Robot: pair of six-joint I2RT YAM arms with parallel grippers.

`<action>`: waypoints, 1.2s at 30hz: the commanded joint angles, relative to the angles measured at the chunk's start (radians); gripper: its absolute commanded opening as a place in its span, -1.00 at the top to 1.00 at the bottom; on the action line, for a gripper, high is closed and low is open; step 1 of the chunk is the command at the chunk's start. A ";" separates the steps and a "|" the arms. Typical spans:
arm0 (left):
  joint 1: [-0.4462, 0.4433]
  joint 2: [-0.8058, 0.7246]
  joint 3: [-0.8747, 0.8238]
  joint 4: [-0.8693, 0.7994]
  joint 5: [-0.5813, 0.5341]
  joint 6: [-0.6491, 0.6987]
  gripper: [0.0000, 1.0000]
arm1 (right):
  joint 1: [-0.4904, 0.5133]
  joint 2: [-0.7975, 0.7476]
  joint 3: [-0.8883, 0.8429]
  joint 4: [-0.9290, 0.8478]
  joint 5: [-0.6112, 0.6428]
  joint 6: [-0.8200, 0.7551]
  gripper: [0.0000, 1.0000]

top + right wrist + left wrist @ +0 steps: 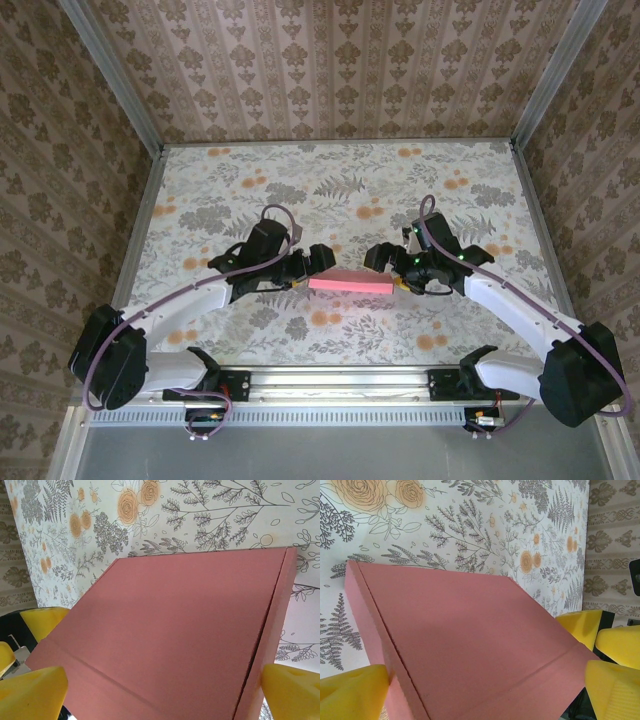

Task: Fold the paper box

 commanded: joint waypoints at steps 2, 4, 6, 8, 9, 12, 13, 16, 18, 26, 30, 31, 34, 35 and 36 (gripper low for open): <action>0.013 0.010 0.051 0.025 0.051 -0.023 -0.99 | -0.009 0.014 0.045 0.038 -0.051 0.022 -1.00; 0.016 0.014 0.057 0.027 0.058 -0.028 -1.00 | -0.009 0.013 0.049 0.040 -0.054 0.024 -1.00; 0.014 0.012 0.061 0.025 0.059 -0.029 -1.00 | -0.010 0.006 0.049 0.041 -0.058 0.028 -1.00; 0.014 0.004 0.063 0.022 0.056 -0.031 -1.00 | -0.010 -0.005 0.049 0.038 -0.056 0.030 -1.00; 0.014 -0.001 0.062 0.018 0.056 -0.034 -0.99 | -0.009 -0.011 0.048 0.036 -0.058 0.031 -1.00; 0.012 -0.012 0.065 0.002 0.063 -0.045 -1.00 | -0.009 -0.028 0.045 0.031 -0.064 0.032 -1.00; 0.011 -0.013 0.067 -0.004 0.068 -0.046 -0.99 | -0.009 -0.033 0.043 0.031 -0.065 0.032 -1.00; 0.007 -0.022 0.069 -0.023 0.066 -0.043 -0.99 | -0.008 -0.047 0.037 0.026 -0.065 0.033 -1.00; 0.003 -0.028 0.066 -0.024 0.061 -0.043 -1.00 | -0.010 -0.052 0.033 0.028 -0.066 0.035 -1.00; 0.012 -0.004 0.081 -0.035 0.061 -0.034 -0.99 | -0.011 -0.020 0.030 0.044 -0.062 0.034 -1.00; 0.018 0.015 0.103 -0.045 0.063 -0.024 -1.00 | -0.017 0.000 0.030 0.057 -0.062 0.034 -1.00; 0.020 0.020 0.106 -0.048 0.065 -0.020 -1.00 | -0.019 0.004 0.030 0.060 -0.063 0.034 -1.00; 0.026 0.037 0.114 -0.049 0.070 -0.017 -1.00 | -0.024 0.016 0.033 0.067 -0.063 0.035 -1.00; 0.027 0.042 0.113 -0.045 0.072 -0.018 -1.00 | -0.027 0.020 0.034 0.069 -0.064 0.035 -1.00; 0.030 0.046 0.114 -0.039 0.075 -0.019 -1.00 | -0.028 0.023 0.036 0.069 -0.064 0.034 -1.00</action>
